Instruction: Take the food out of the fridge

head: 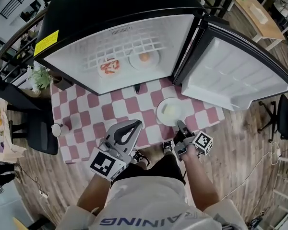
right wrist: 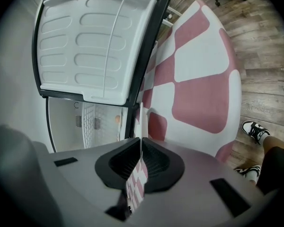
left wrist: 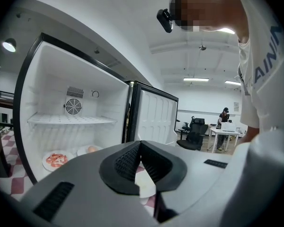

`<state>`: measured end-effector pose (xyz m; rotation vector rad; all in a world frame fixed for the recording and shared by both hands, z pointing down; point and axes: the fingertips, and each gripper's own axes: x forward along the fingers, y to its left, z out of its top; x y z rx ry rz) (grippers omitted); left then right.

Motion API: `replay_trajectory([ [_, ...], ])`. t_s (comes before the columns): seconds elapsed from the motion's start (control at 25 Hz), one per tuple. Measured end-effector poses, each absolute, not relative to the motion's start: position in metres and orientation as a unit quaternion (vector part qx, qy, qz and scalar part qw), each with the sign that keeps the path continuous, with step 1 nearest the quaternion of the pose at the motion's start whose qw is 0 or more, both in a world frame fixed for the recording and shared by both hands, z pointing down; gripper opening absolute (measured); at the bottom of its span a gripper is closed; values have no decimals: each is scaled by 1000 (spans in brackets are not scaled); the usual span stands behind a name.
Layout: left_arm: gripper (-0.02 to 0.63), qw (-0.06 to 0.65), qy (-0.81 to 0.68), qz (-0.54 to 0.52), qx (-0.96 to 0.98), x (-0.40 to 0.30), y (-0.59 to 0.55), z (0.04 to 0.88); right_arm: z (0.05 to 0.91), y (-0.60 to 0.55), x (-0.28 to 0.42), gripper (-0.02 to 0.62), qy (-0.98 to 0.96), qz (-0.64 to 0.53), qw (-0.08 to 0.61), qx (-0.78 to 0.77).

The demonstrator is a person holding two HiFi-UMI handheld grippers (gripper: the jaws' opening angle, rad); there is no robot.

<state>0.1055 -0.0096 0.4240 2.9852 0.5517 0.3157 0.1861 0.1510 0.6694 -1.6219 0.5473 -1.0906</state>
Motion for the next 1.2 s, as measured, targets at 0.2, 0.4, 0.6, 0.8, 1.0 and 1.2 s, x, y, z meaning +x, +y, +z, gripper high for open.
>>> replay_trajectory([
  [0.2,9,51,181,114,976,110,-7,430,682,155,182,29,207,-479,494,-696],
  [0.4,9,56,181,116,975,113,-5,432,686,154,183,84,214,-498,416,-730],
  [0.6,9,55,173,110,977,114,-10,429,695,162,175,118,218,-538,283,-764],
  [0.8,9,53,158,105,980,111,-19,421,684,171,173,105,219,-545,240,-773],
  [1.0,9,41,139,88,986,107,-31,404,627,145,184,21,300,-483,232,-789],
  [1.2,9,19,112,66,991,103,-49,378,538,97,194,20,433,-374,185,-799],
])
